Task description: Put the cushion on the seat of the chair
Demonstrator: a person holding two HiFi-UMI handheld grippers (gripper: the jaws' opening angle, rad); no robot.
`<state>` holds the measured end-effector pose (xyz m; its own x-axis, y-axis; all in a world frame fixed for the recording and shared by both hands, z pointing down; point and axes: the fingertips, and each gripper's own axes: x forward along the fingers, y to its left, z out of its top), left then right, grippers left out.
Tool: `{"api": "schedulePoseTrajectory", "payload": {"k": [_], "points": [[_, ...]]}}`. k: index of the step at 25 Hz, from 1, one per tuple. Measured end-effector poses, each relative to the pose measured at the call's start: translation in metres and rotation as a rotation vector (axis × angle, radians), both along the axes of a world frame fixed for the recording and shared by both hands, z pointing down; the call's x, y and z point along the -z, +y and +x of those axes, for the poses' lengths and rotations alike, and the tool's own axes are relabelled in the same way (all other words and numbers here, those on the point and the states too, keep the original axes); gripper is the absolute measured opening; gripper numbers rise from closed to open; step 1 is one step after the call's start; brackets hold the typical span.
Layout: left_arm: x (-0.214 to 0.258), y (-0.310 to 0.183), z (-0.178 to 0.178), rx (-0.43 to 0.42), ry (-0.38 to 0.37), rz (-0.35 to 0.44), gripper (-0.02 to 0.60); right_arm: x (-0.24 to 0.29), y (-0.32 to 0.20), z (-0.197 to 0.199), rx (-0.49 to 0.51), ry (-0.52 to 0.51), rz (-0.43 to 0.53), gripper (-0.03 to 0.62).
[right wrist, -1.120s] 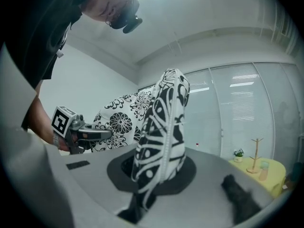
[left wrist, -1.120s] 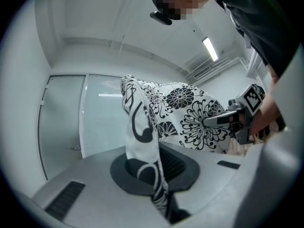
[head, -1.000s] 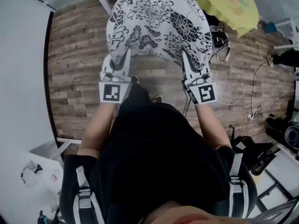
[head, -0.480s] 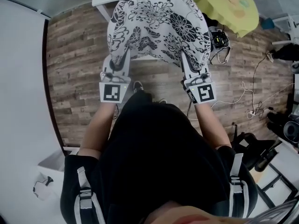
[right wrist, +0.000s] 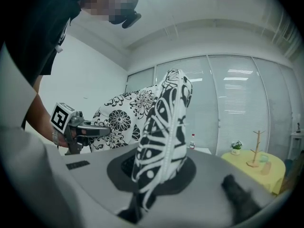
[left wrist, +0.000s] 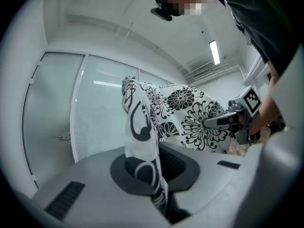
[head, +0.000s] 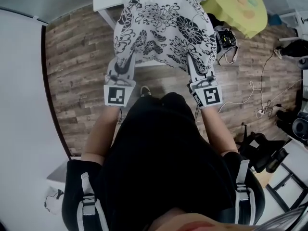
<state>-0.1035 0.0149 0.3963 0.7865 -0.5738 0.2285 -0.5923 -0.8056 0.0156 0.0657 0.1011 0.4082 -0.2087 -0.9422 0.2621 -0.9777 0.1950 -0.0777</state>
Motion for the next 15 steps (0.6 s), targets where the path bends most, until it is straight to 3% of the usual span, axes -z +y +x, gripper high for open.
{"api": "schedulePoseTrajectory", "payload": {"k": [7, 12, 15], "points": [[0.008, -0.002, 0.001, -0.043, 0.065, 0.032, 0.026, 0.015, 0.003, 0.0, -0.032, 0.078, 0.036, 0.024], [0.076, 0.021, -0.015, -0.028, 0.047, 0.092, 0.026, 0.077, 0.026, -0.012, -0.017, 0.078, 0.08, 0.025], [0.084, 0.026, -0.018, -0.001, 0.008, 0.07, 0.026, 0.085, 0.029, -0.01, 0.004, 0.068, 0.073, 0.025]]}}
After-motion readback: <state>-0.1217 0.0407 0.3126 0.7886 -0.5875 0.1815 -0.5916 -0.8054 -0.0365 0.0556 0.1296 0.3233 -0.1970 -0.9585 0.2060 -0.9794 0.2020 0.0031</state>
